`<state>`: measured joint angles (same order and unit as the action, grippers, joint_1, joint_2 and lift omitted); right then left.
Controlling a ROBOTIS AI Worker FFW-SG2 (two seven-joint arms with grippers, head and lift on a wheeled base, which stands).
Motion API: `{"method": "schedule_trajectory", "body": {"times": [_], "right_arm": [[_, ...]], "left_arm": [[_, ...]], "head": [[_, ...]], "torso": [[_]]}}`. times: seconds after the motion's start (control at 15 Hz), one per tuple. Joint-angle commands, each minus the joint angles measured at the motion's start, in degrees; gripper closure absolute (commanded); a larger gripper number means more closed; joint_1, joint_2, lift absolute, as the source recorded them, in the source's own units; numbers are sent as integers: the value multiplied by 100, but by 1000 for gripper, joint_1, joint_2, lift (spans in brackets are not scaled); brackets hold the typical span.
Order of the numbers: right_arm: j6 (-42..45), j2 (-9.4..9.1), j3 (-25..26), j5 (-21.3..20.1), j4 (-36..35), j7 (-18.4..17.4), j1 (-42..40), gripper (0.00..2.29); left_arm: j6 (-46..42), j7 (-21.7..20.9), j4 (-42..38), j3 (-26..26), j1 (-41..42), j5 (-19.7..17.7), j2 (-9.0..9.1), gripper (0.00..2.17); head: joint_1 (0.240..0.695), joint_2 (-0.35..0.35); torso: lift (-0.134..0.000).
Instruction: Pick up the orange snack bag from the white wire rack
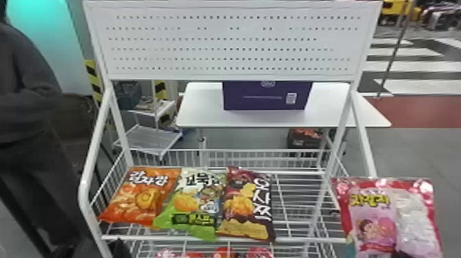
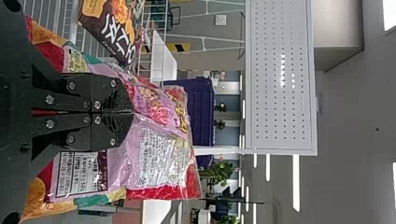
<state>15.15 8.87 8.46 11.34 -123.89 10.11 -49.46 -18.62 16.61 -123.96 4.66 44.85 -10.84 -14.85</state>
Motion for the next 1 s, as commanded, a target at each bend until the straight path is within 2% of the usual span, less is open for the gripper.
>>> {"method": "schedule_trajectory", "body": {"times": [0.0, 0.67, 0.93], "right_arm": [[0, 1, -3, 0, 5, 9, 7, 2246], [53, 1, 15, 18, -4, 35, -46, 2246], [53, 1, -29, 9, -4, 35, -46, 2246]], "left_arm": [[12, 0, 3, 0, -3, 3, 0, 80], [118, -43, 74, 35, -117, 11, -18, 80], [1155, -52, 724, 369, -1286, 161, 52, 80]], "head": [[499, 0], [499, 0], [499, 0]], "torso": [[0], [0], [0]]}}
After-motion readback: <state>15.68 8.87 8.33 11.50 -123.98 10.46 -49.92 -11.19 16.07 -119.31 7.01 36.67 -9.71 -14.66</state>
